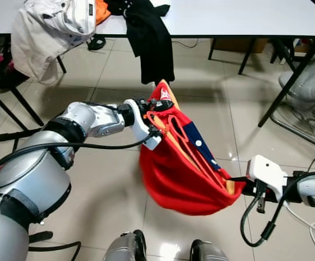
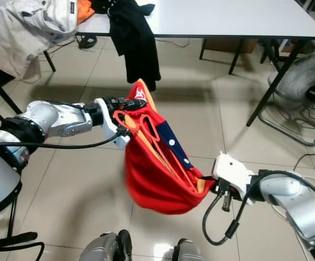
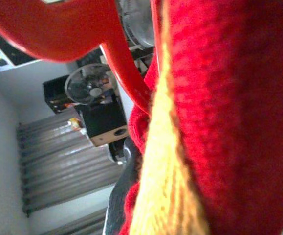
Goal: Hang hanger
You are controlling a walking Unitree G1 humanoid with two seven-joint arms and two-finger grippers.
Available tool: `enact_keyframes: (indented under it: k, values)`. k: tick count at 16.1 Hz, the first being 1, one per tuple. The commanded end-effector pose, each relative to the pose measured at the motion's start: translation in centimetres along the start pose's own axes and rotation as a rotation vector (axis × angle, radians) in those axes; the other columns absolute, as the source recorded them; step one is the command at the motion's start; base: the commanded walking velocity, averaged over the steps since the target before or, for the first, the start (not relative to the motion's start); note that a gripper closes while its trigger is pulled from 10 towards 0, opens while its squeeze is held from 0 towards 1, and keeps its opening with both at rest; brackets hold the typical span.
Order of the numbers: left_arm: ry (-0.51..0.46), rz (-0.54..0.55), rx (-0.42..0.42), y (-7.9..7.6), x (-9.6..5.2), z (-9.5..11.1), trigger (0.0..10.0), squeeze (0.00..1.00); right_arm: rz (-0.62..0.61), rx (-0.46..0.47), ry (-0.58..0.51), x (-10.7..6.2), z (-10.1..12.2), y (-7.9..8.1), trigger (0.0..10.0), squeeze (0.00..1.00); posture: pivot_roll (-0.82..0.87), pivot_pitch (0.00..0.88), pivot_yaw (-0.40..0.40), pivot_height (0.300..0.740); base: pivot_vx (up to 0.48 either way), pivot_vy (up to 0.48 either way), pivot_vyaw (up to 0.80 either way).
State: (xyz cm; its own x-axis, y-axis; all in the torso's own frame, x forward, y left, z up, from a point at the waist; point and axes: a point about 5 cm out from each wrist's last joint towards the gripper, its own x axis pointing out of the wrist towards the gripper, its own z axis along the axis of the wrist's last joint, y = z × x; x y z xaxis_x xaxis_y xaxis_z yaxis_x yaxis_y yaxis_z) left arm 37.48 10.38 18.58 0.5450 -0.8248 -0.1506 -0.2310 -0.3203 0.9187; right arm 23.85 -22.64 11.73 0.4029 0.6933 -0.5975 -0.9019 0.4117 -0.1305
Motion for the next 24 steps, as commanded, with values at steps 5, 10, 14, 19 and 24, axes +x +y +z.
enact_keyframes:
  k: [5,10,14,19,24]
  values:
    - [0.007,0.061,0.055,0.8,-0.5,-0.8,10.0,0.00,0.086,0.158,-0.450,-0.5,6.1,0.6,0.0,0.00,-0.24,0.127,0.071,0.740,0.000,0.000,0.00]
    - [0.030,0.024,0.052,-0.2,-0.9,-0.9,10.0,0.00,0.111,0.185,-0.551,-1.3,7.7,0.8,0.0,0.00,-0.24,0.130,0.073,0.740,0.000,0.000,0.00]
    - [0.095,-0.115,0.054,-3.3,-2.1,-0.8,10.0,0.00,0.176,0.302,-0.867,-4.5,11.5,1.2,0.0,0.00,-0.26,0.132,0.082,0.740,0.000,0.000,0.00]
    - [0.133,-0.215,-0.024,-6.1,-3.4,0.2,10.0,0.00,0.124,0.573,-1.023,-4.2,10.1,-0.2,0.0,0.00,-0.26,0.141,0.077,0.740,0.000,0.000,0.00]
    - [0.198,-0.152,-0.353,-5.7,-4.0,0.1,10.0,0.00,-0.044,0.731,-0.850,-4.4,3.3,-1.8,0.0,0.00,-0.25,0.143,0.065,0.740,0.000,0.000,0.00]
